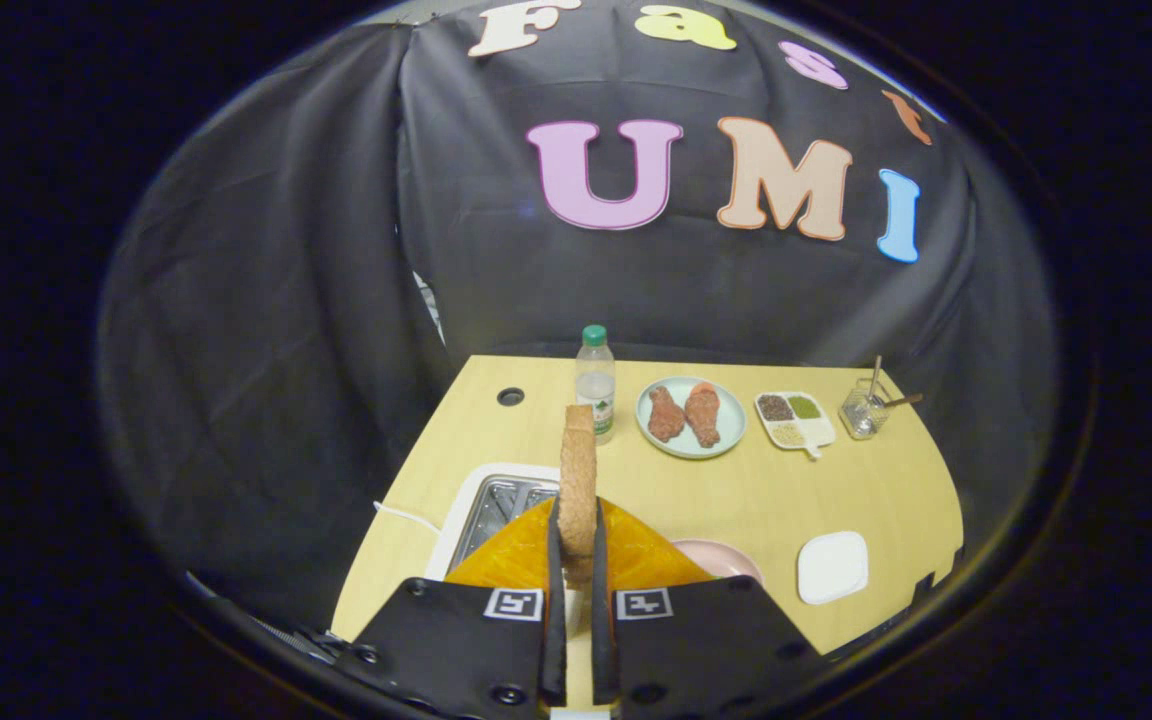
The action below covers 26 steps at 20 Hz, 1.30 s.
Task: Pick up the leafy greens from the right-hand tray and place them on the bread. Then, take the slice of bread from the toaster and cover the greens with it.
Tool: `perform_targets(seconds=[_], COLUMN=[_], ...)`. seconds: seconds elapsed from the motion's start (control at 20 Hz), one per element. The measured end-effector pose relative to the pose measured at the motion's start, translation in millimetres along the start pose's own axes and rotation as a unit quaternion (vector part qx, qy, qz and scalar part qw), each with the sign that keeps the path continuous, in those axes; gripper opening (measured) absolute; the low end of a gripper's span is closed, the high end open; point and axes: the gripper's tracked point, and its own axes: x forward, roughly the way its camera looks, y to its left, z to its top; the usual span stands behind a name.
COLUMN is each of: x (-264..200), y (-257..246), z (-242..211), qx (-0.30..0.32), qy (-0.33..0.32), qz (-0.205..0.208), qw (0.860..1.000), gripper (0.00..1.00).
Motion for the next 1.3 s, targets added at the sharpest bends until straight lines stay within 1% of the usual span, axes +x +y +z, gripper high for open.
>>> perform_targets(seconds=[0.1,0.2,0.55,0.75,1.0,1.3], x=[-3,-1,18,38,53,71], y=[-19,-34,-64,-63,-78,-101], z=[-2,-13,-80,-118,-153,-177], qx=[-0.001,0.001,0.051,0.118,0.147,0.182], qy=[-0.002,0.004,0.053,0.075,0.101,0.110], qz=[-0.005,-0.007,0.013,0.047,0.057,0.061], qw=[1.000,1.000,0.997,0.989,0.982,0.975], gripper=[0.13,0.13,0.13,0.13,0.13,0.13])
